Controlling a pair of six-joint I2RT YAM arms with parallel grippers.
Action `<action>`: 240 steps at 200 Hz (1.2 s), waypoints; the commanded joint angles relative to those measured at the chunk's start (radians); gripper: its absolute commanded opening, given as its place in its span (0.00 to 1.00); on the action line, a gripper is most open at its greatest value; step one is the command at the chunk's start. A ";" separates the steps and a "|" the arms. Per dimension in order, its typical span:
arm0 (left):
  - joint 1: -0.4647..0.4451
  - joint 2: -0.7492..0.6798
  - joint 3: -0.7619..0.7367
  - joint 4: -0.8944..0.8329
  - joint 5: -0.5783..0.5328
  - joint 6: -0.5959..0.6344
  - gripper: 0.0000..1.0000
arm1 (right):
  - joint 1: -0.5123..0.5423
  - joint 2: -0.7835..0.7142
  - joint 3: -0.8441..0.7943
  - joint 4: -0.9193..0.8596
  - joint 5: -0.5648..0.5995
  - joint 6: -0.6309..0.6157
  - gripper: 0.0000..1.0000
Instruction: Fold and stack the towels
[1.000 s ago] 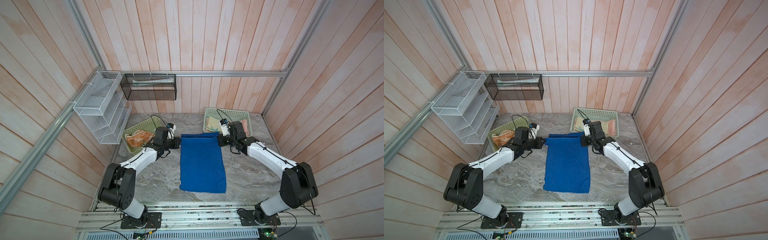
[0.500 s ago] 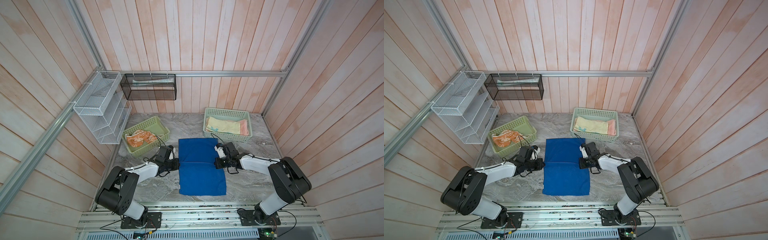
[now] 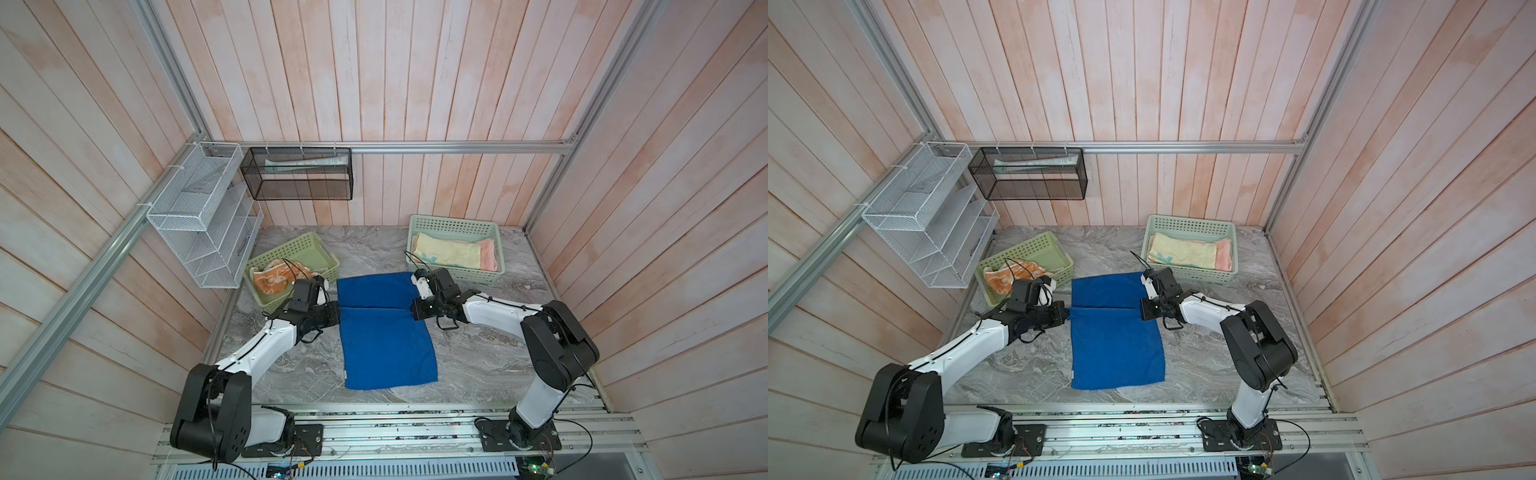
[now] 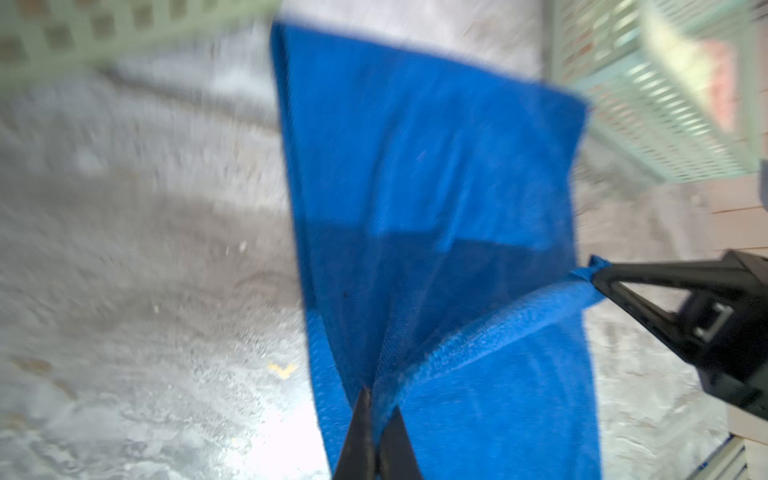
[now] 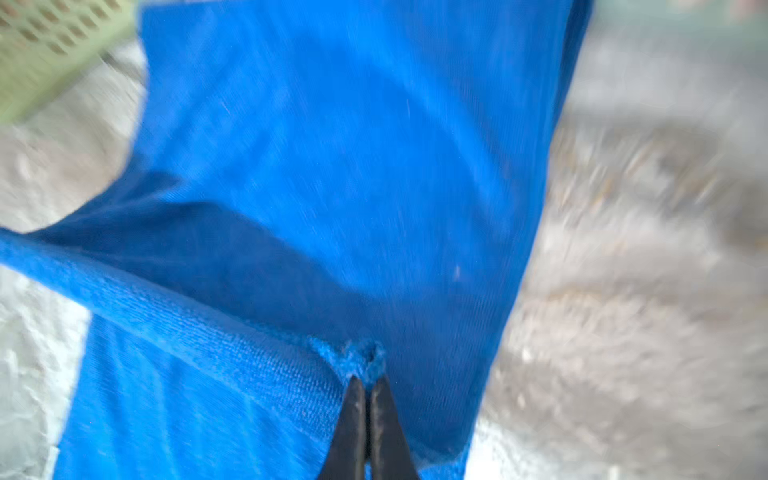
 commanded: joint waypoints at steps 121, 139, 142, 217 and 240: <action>-0.127 -0.213 -0.302 -0.019 0.089 -0.240 0.00 | 0.039 -0.243 -0.360 0.014 -0.036 0.114 0.00; -0.126 -0.215 -0.301 -0.013 0.095 -0.249 0.00 | 0.041 -0.261 -0.337 -0.006 -0.020 0.114 0.00; -0.126 -0.216 -0.300 -0.014 0.095 -0.250 0.00 | 0.041 -0.265 -0.332 -0.012 -0.016 0.114 0.00; -0.140 -0.407 -0.173 -0.281 0.063 -0.301 0.00 | 0.114 -0.490 -0.275 -0.260 0.035 0.164 0.00; -0.175 -0.439 -0.279 -0.247 0.097 -0.371 0.00 | 0.123 -0.544 -0.394 -0.196 0.007 0.228 0.00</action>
